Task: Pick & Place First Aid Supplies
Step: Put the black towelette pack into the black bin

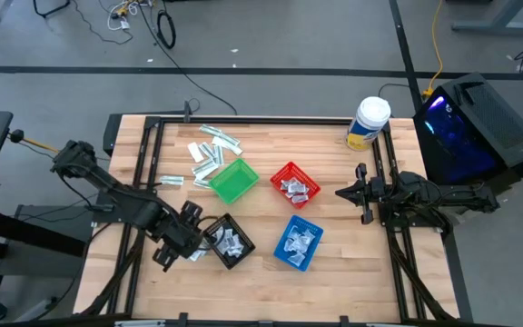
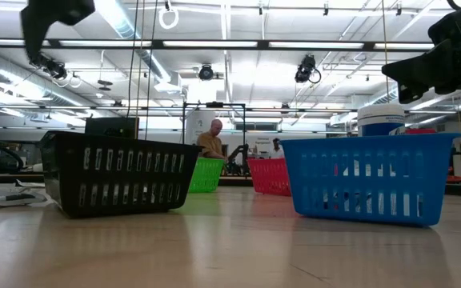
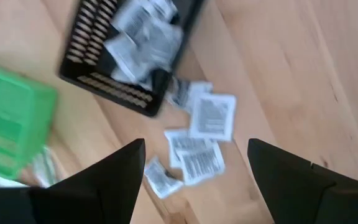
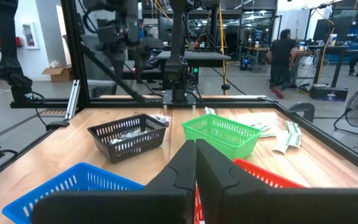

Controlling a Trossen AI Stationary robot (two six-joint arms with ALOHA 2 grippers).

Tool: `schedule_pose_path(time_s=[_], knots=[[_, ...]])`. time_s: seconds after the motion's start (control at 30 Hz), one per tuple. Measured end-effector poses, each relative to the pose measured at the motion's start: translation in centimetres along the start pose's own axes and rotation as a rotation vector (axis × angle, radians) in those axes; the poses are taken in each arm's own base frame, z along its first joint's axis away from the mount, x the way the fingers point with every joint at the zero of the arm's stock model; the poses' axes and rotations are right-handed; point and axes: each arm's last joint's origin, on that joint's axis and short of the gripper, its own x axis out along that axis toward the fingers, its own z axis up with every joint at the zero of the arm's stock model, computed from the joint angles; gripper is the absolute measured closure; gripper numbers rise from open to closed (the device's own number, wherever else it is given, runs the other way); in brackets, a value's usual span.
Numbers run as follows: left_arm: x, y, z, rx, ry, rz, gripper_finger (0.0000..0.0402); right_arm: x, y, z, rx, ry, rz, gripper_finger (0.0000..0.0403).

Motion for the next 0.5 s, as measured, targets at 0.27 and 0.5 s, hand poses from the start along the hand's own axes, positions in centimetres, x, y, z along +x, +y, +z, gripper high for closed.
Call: schedule_pose_path(time_s=[0.27, 0.5], knots=[[3.3, -1.8, -1.1, 0.041, -0.008, -0.016, 0.0108, 0.0, 0.0, 0.0, 0.0, 0.0, 0.0, 0.039], [6.2, -3.9, -2.4, 0.094, -0.056, -0.043, 0.0108, 0.0, 0.0, 0.0, 0.0, 0.0, -0.001, 0.039]])
